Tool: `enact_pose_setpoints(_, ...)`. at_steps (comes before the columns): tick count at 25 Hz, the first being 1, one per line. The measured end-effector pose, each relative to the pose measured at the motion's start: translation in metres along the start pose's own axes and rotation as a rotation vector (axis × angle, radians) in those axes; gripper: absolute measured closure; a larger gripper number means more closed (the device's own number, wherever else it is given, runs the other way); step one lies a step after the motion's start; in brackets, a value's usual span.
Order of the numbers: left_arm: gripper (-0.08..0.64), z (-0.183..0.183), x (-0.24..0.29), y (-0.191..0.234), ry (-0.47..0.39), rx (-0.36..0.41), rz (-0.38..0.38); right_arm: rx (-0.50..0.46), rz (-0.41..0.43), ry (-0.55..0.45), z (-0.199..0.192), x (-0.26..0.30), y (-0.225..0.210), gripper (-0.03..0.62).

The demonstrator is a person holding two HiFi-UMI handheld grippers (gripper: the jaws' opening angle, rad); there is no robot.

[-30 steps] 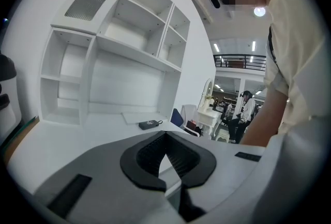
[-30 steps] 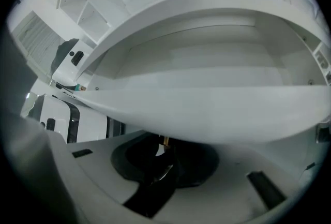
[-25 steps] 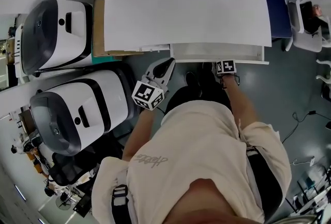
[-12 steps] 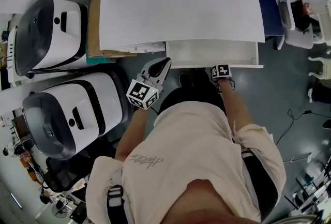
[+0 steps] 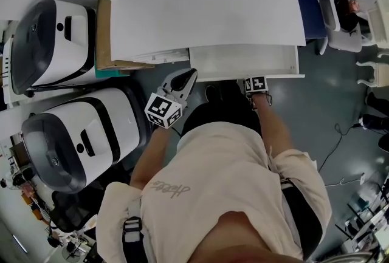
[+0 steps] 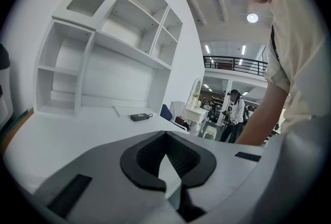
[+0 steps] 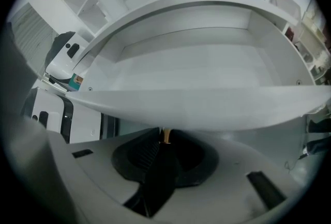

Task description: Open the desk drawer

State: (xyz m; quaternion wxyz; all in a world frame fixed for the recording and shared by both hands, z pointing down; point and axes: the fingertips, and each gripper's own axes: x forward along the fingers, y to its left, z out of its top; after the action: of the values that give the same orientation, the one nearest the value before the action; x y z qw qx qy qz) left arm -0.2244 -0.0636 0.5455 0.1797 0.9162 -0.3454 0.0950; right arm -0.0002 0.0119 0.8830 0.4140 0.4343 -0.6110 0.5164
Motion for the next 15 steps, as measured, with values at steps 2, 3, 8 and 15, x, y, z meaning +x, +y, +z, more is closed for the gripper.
enact_pose_setpoints(2,0.558,-0.001,0.002,-0.001,0.004,-0.003,-0.004,-0.008,0.001,0.0,-0.003,-0.001,0.0,0.509)
enact_pose_setpoints(3,0.558,-0.002,0.003,-0.002,0.007,-0.005,-0.005,-0.008,0.005,0.0,-0.006,-0.001,0.0,0.509)
enact_pose_setpoints(8,0.558,0.0,0.014,-0.008,0.015,-0.012,-0.007,-0.014,0.024,0.0,-0.009,-0.003,0.001,0.512)
enact_pose_setpoints(15,0.558,0.006,0.031,-0.019,0.008,-0.016,0.047,-0.032,0.067,-0.007,-0.01,-0.003,-0.002,0.512)
